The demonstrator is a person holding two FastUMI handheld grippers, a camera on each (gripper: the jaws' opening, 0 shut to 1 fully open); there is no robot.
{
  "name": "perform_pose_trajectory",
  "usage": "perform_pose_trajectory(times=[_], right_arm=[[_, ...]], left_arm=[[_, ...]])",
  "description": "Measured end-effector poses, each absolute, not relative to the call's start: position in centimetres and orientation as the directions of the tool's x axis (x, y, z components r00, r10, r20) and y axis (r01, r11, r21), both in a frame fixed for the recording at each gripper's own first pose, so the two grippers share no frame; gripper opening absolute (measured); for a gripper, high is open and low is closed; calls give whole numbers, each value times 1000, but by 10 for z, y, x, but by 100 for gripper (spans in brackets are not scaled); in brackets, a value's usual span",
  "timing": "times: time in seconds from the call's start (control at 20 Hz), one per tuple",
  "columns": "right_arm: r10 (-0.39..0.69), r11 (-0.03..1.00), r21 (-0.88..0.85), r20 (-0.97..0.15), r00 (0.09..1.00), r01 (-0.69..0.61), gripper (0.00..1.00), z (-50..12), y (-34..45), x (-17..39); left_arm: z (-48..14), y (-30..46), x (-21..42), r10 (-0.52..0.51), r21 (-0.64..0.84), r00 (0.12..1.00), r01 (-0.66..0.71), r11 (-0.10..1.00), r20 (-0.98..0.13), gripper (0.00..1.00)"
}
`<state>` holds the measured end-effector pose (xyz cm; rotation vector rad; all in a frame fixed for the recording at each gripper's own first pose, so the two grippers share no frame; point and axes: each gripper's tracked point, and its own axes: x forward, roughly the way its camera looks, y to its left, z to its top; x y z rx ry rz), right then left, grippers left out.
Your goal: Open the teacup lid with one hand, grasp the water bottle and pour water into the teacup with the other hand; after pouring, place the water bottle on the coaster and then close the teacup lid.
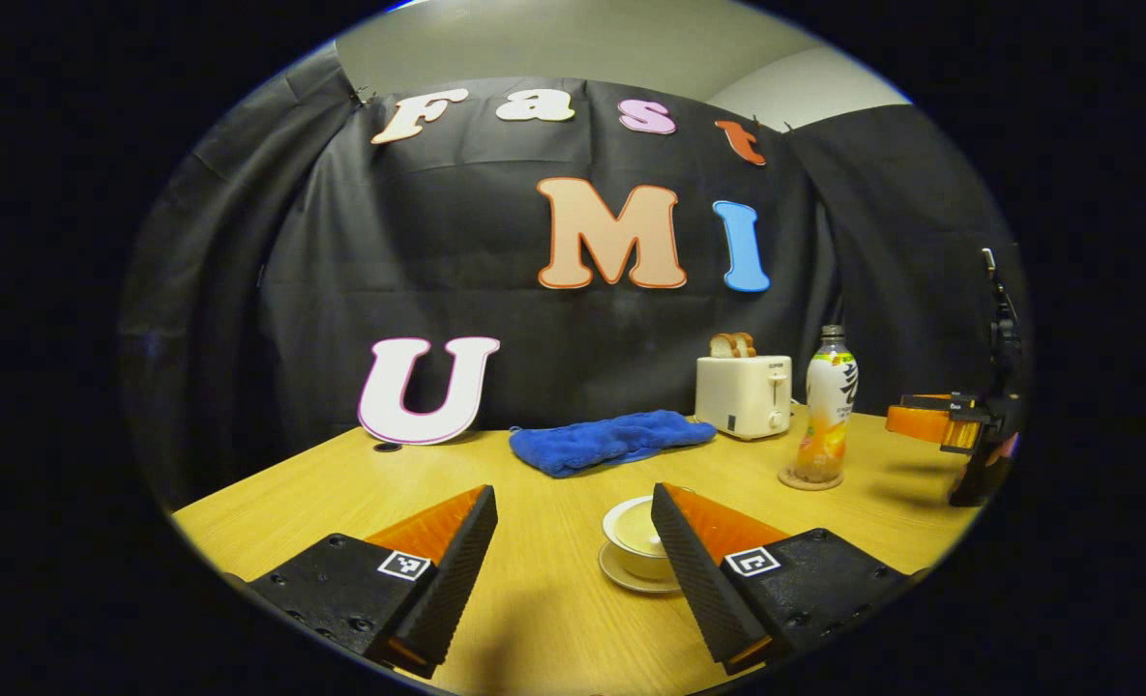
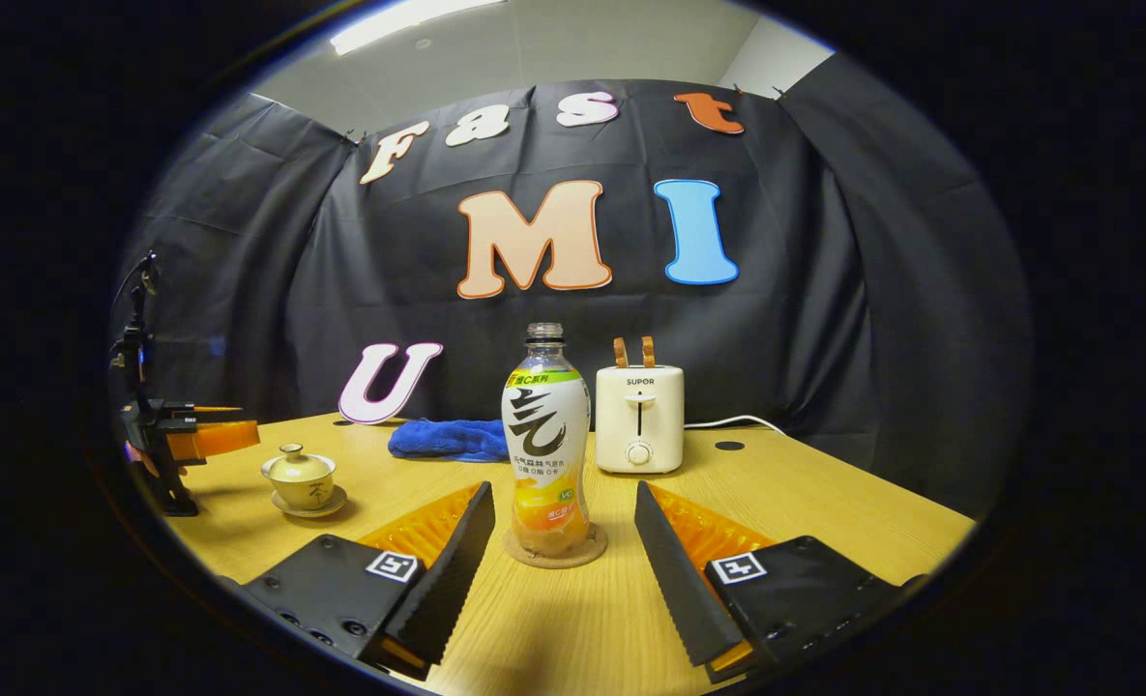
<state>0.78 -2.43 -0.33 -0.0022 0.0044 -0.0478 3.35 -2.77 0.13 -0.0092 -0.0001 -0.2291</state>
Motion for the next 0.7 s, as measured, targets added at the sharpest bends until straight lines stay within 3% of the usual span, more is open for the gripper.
perform_pose_trajectory(times=[0.2,0.25,0.3,0.4,0.5,0.55,0.6,0.7], right_arm=[[-60,998,-3,-4,998,60,89,-3,-26,8],[-71,997,-3,-2,997,71,93,-3,-29,8],[-82,997,-4,-2,997,82,89,-3,-31,8],[-101,995,-4,-1,995,101,93,-3,-34,7],[-117,993,-5,0,993,117,93,-3,-36,7],[-123,992,-5,0,992,123,98,-3,-37,7],[-127,992,-5,0,992,127,93,-3,-37,7],[-129,992,-5,1,992,129,93,-3,-38,7]], left_arm=[[0,6,33,-58,-4,998,58,998,-3,93],[1,13,32,-20,-2,1000,20,1000,-5,93],[1,18,31,14,-1,1000,-14,1000,-5,93],[0,27,30,68,1,998,-68,998,-5,93],[0,34,28,111,1,994,-111,994,-6,93],[0,36,27,121,2,993,-121,993,-6,93],[0,34,26,121,1,993,-121,993,-6,93],[-1,32,26,118,-1,993,-118,993,-6,93]])
